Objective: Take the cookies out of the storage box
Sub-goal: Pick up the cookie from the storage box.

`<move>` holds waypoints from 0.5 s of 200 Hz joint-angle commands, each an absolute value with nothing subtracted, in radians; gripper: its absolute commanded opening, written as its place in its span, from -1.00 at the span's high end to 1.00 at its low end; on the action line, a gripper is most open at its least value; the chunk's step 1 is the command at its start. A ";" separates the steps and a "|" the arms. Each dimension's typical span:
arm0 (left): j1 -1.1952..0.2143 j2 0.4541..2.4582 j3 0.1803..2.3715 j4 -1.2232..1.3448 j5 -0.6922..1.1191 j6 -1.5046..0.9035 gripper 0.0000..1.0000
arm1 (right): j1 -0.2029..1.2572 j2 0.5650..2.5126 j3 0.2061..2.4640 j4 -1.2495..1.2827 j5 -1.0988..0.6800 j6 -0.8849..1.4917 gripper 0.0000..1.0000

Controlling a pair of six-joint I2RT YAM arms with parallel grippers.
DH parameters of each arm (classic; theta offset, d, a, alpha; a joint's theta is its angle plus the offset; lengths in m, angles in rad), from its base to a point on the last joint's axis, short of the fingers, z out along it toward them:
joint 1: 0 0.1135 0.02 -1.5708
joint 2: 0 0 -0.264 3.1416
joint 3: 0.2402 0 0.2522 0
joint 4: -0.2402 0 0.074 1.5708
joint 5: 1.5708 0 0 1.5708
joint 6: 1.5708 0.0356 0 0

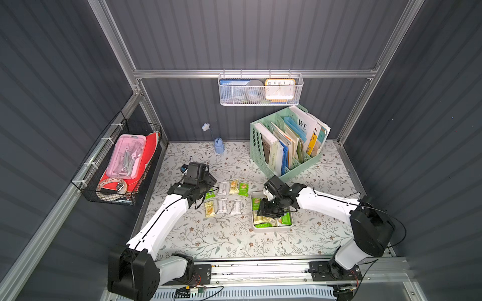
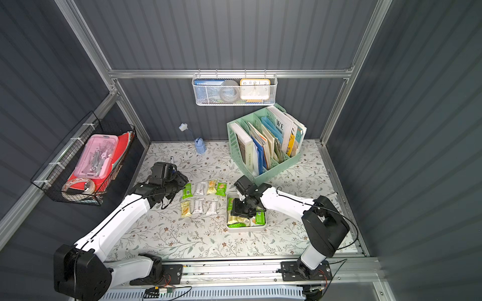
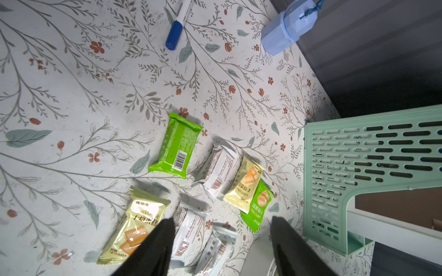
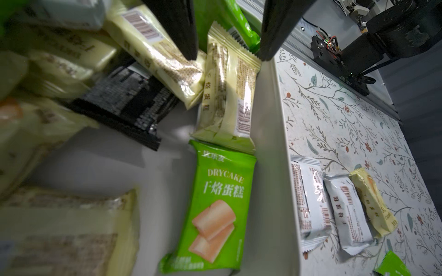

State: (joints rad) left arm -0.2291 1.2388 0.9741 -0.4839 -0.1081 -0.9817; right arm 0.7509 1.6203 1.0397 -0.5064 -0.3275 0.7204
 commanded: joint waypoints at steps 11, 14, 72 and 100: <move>-0.229 1.268 1.044 -0.537 -0.093 -0.994 -0.31 | 0.749 1.638 1.013 -0.427 -0.395 0.783 0.05; -0.229 1.269 1.046 -0.538 -0.093 -0.994 -0.31 | 0.749 1.640 1.014 -0.421 -0.397 0.787 0.05; -0.229 1.198 0.948 -0.508 -0.091 -1.013 -0.28 | 0.730 1.705 1.047 -0.483 -0.362 0.687 0.05; -0.229 1.182 0.942 -0.501 -0.081 -1.022 -0.28 | 0.728 1.708 1.037 -0.461 -0.377 0.697 0.07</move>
